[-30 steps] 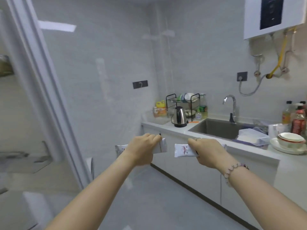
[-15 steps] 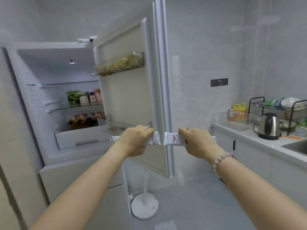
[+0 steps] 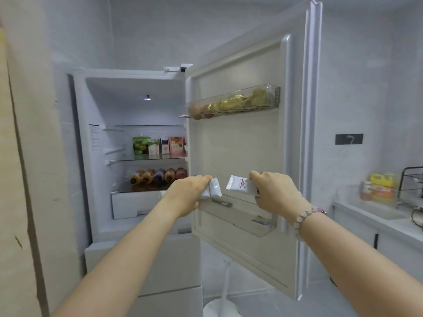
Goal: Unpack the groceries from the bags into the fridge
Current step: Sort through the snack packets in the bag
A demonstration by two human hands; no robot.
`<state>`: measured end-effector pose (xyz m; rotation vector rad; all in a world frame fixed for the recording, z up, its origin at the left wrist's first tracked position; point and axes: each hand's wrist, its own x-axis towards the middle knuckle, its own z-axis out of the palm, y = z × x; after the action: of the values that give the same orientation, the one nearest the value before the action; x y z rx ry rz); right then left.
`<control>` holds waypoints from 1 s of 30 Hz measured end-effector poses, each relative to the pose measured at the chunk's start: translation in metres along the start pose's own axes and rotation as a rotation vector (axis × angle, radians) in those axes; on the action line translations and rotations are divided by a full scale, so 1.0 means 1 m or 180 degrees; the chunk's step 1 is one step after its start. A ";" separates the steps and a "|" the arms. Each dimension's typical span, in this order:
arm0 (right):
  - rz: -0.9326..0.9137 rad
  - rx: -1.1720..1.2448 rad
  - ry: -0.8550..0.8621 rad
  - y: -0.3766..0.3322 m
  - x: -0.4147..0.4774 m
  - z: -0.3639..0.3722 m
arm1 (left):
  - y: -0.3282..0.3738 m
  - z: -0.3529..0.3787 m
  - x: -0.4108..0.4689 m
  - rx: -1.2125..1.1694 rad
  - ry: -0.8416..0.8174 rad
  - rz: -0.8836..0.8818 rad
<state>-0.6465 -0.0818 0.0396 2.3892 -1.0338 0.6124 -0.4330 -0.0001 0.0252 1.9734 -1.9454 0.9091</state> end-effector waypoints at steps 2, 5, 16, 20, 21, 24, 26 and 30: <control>0.0089 0.0055 0.0009 -0.001 0.018 0.001 | -0.009 0.006 0.012 -0.0005 -0.0024 0.0076; 0.0161 0.0073 -0.0099 -0.001 0.045 0.010 | -0.023 0.015 0.035 0.0006 0.0065 0.0186; 0.0210 0.0174 -0.1081 -0.006 0.137 0.065 | -0.069 0.049 0.138 0.0216 0.0190 0.0153; 0.0161 0.0349 -0.1727 -0.007 0.153 0.088 | -0.073 0.075 0.170 0.0041 -0.0314 0.0059; 0.0191 0.0441 -0.1856 -0.008 0.156 0.094 | -0.072 0.084 0.175 0.0106 -0.0459 0.0113; 0.0240 0.0456 -0.2253 -0.013 0.164 0.103 | -0.070 0.107 0.183 0.0190 -0.1124 0.0339; 0.0263 0.0348 -0.2503 -0.018 0.171 0.105 | -0.070 0.119 0.185 -0.0017 -0.1460 0.0416; 0.0301 0.0181 -0.2955 -0.030 0.172 0.110 | -0.066 0.127 0.193 -0.0290 -0.1297 0.0738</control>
<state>-0.4937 -0.2206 0.0423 2.7090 -1.4813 -0.5300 -0.3496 -0.2235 0.0522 2.0322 -2.4274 0.4748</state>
